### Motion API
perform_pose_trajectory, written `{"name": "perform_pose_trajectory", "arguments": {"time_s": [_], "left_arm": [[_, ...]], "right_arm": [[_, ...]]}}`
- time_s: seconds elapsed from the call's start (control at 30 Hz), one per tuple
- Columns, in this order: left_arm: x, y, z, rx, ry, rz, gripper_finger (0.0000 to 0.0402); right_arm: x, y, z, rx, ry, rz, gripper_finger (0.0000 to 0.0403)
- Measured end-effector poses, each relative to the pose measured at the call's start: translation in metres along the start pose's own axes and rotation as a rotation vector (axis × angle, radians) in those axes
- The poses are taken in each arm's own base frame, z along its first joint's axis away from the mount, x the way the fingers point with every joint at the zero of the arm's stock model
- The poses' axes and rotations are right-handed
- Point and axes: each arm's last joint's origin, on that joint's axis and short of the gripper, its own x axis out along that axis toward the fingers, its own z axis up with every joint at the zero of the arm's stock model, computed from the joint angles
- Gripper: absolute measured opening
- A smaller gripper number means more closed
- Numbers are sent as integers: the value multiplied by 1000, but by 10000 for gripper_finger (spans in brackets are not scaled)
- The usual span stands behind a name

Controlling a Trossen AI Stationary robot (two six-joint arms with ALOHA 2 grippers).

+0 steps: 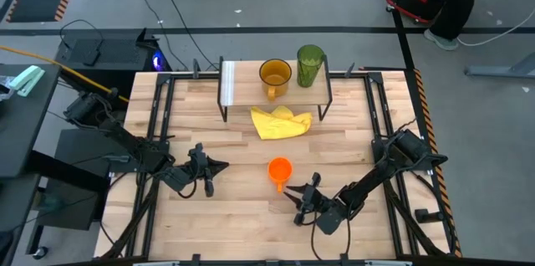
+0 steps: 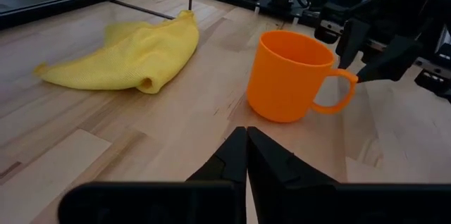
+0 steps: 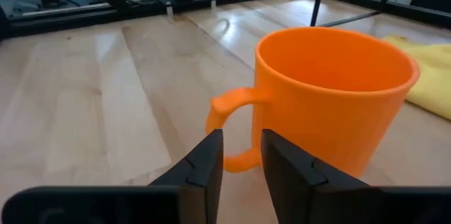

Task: Stack small to large cups/mugs on shelf
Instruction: Put the orange mug on the shelf

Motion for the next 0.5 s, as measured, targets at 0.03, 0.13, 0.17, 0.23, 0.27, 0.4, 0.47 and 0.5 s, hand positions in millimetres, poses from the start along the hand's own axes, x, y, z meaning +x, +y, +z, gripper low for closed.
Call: {"name": "perform_pose_trajectory", "arguments": {"time_s": [0.03, 0.13, 0.17, 0.23, 0.27, 0.4, 0.47, 0.5], "left_arm": [[0, 0, 0, 0, 0, 0, 14], [0, 0, 0, 0, 0, 0, 16], [0, 0, 0, 0, 0, 0, 18], [0, 0, 0, -1, 1, 1, 21], [0, 0, 0, 1, 3, 2, 23], [0, 1, -1, 6, 8, 6, 27], [0, 1, -1, 6, 8, 5, 26], [0, 1, -1, 5, 8, 5, 25]], "right_arm": [[0, 0, 0, 6, -1, 4, 107], [1, 2, -2, 24, -4, 18, 110], [2, 2, -4, 21, -1, 16, 110], [2, 2, -8, 14, 2, 10, 110], [1, 2, -9, 17, 2, 12, 110], [1, 4, -6, 38, -20, 20, 110], [1, 5, -4, 38, -26, 32, 110], [1, 5, -4, 34, -23, 36, 110]]}}
